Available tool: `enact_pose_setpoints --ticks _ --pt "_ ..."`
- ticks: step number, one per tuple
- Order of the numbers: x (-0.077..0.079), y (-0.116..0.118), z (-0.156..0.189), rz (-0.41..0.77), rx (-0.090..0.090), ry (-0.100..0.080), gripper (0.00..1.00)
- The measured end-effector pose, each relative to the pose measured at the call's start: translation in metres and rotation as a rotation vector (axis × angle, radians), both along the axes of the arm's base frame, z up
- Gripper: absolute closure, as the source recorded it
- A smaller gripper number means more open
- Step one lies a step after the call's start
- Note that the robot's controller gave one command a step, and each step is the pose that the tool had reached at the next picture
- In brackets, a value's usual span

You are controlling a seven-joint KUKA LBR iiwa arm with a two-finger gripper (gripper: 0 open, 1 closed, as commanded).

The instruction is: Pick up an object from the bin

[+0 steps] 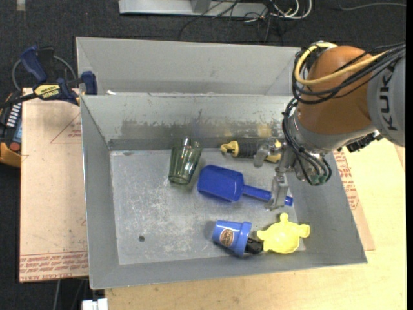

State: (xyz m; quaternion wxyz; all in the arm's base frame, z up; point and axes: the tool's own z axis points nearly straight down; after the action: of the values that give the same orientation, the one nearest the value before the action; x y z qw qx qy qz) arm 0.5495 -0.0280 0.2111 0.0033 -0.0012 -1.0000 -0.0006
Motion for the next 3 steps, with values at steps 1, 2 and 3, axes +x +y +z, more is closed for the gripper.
enact_pose_setpoints --ticks 1,2,3 --pt "0.001 0.000 0.005 0.002 -0.001 -0.008 0.00" --pt "0.019 0.013 -0.105 -0.129 0.000 -0.007 0.00" --pt "0.018 0.019 -0.141 -0.229 0.000 -0.008 0.00"
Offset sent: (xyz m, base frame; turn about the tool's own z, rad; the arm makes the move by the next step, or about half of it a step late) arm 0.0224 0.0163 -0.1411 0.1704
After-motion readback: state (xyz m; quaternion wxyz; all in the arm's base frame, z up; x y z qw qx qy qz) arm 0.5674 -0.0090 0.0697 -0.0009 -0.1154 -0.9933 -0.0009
